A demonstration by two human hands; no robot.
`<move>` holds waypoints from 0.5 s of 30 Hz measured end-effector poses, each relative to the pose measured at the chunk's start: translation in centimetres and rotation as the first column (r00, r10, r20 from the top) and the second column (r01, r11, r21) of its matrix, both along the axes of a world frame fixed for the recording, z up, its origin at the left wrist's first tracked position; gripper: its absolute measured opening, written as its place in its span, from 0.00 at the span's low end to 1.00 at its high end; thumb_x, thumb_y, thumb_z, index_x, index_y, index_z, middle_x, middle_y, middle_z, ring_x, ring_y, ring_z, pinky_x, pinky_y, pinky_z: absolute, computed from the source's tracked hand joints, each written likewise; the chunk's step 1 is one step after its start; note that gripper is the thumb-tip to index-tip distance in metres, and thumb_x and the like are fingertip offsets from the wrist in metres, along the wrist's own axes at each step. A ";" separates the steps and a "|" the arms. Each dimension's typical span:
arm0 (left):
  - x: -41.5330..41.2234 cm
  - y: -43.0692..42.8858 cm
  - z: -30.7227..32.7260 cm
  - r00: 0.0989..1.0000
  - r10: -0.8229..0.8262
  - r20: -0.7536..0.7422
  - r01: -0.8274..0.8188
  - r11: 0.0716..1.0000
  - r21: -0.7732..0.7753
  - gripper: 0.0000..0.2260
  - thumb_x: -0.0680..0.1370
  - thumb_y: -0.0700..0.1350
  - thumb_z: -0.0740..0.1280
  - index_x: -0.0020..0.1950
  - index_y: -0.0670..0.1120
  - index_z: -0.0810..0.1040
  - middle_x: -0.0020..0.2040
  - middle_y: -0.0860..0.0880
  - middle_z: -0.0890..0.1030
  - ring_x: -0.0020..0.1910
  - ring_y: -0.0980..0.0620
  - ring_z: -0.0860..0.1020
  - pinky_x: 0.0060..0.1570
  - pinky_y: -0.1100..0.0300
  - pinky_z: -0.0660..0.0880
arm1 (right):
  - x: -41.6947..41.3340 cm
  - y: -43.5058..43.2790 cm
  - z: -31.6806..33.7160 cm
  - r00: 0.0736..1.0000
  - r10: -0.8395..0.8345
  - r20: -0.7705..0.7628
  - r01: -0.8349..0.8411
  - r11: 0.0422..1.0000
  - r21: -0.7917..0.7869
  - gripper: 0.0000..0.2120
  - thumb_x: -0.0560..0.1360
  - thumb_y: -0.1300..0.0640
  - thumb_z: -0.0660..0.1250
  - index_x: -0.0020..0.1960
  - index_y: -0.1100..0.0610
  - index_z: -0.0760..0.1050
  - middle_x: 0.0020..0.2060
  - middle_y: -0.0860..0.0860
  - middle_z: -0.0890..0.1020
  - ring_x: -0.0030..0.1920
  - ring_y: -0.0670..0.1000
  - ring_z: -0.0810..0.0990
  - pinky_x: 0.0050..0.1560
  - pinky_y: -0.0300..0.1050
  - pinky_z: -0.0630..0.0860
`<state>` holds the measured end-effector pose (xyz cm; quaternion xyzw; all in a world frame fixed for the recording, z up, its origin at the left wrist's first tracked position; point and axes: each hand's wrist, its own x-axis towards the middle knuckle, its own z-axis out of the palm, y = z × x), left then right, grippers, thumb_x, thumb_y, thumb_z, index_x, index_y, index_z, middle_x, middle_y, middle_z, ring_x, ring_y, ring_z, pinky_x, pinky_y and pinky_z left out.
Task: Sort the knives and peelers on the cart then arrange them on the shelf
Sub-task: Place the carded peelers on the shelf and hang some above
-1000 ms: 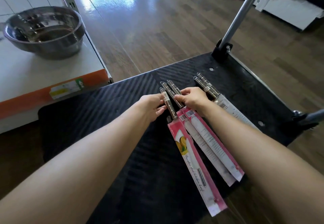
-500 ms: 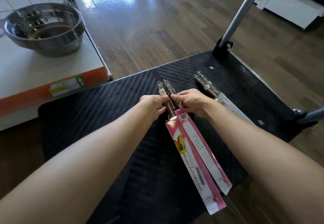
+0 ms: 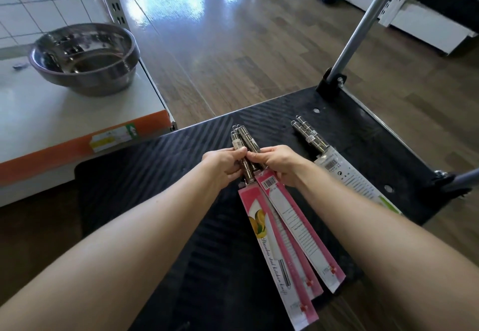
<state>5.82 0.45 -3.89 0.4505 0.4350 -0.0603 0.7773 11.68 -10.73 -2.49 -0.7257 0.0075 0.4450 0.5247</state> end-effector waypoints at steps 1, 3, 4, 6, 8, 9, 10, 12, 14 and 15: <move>-0.2 0.4 0.1 1.000 0.002 0.012 -0.002 1.000 0.001 0.13 0.76 0.40 0.67 0.59 0.41 0.78 0.42 0.47 0.81 0.39 0.54 0.79 0.33 0.64 0.74 | -0.1 0.2 0.1 1.000 -0.015 0.004 0.015 1.000 -0.001 0.11 0.72 0.58 0.70 0.50 0.64 0.80 0.37 0.57 0.82 0.28 0.51 0.79 0.29 0.40 0.79; -0.8 0.9 0.5 0.999 0.010 0.040 -0.010 1.000 0.006 0.14 0.74 0.39 0.69 0.60 0.40 0.78 0.45 0.45 0.82 0.41 0.53 0.80 0.35 0.63 0.75 | -0.3 0.7 0.4 0.999 -0.032 0.023 0.032 0.999 -0.016 0.12 0.71 0.58 0.72 0.52 0.63 0.80 0.38 0.57 0.83 0.30 0.52 0.80 0.31 0.42 0.80; -1.0 1.1 0.7 0.999 0.017 0.052 -0.017 1.000 0.013 0.15 0.74 0.39 0.69 0.60 0.40 0.78 0.47 0.44 0.82 0.41 0.52 0.80 0.35 0.62 0.75 | -0.4 0.9 0.6 0.999 -0.032 0.037 0.033 0.999 -0.022 0.14 0.70 0.58 0.73 0.53 0.63 0.80 0.39 0.57 0.83 0.30 0.51 0.80 0.31 0.42 0.80; -1.4 1.6 1.4 0.996 0.035 0.082 -0.037 0.999 0.023 0.16 0.73 0.39 0.70 0.61 0.39 0.77 0.50 0.42 0.82 0.42 0.51 0.81 0.36 0.60 0.77 | -0.7 1.4 1.2 0.997 -0.030 0.071 0.031 0.999 -0.024 0.17 0.69 0.56 0.74 0.55 0.62 0.80 0.42 0.57 0.84 0.32 0.51 0.81 0.34 0.44 0.80; -1.7 2.0 2.5 0.991 0.050 0.127 -0.055 0.998 0.032 0.16 0.74 0.38 0.69 0.61 0.38 0.77 0.49 0.41 0.82 0.42 0.49 0.81 0.37 0.59 0.78 | -1.1 1.8 1.9 0.995 -0.042 0.094 0.042 0.999 0.005 0.19 0.68 0.56 0.74 0.57 0.63 0.79 0.45 0.58 0.84 0.35 0.53 0.82 0.39 0.47 0.81; -1.8 2.1 3.1 0.987 0.050 0.152 -0.056 0.998 0.035 0.15 0.74 0.38 0.69 0.61 0.38 0.77 0.48 0.41 0.82 0.40 0.49 0.81 0.35 0.59 0.78 | -1.2 2.0 2.3 0.995 -0.053 0.090 0.050 0.998 0.043 0.18 0.69 0.56 0.73 0.56 0.63 0.79 0.44 0.58 0.84 0.34 0.52 0.82 0.38 0.46 0.81; -2.0 2.2 3.7 0.983 0.048 0.176 -0.056 0.998 0.039 0.15 0.74 0.38 0.68 0.60 0.38 0.77 0.45 0.42 0.82 0.38 0.50 0.81 0.32 0.60 0.78 | -1.5 2.1 2.8 0.995 -0.064 0.078 0.057 0.995 0.086 0.16 0.70 0.57 0.72 0.55 0.64 0.79 0.41 0.57 0.84 0.33 0.51 0.82 0.35 0.44 0.81; -2.2 2.3 4.8 0.975 0.051 0.214 -0.061 0.997 0.041 0.12 0.75 0.37 0.68 0.58 0.39 0.78 0.39 0.43 0.81 0.33 0.51 0.80 0.25 0.62 0.78 | -2.0 2.4 3.8 0.995 -0.076 0.059 0.067 0.987 0.147 0.14 0.72 0.58 0.71 0.54 0.65 0.79 0.37 0.55 0.84 0.29 0.49 0.82 0.30 0.40 0.80; -2.6 2.5 5.9 0.968 0.072 0.241 -0.082 0.996 0.031 0.10 0.75 0.36 0.68 0.55 0.38 0.78 0.33 0.44 0.81 0.25 0.52 0.80 0.21 0.63 0.76 | -2.4 2.7 4.6 0.993 -0.100 0.055 0.088 0.978 0.188 0.13 0.73 0.59 0.70 0.53 0.67 0.78 0.36 0.55 0.83 0.27 0.48 0.82 0.28 0.38 0.79; -2.7 2.7 6.4 0.964 0.082 0.253 -0.094 0.995 0.035 0.10 0.74 0.35 0.68 0.55 0.38 0.78 0.34 0.43 0.81 0.23 0.52 0.80 0.21 0.62 0.77 | -2.6 3.0 5.1 0.992 -0.117 0.056 0.103 0.972 0.209 0.13 0.72 0.60 0.70 0.53 0.67 0.78 0.37 0.56 0.83 0.27 0.48 0.82 0.28 0.38 0.79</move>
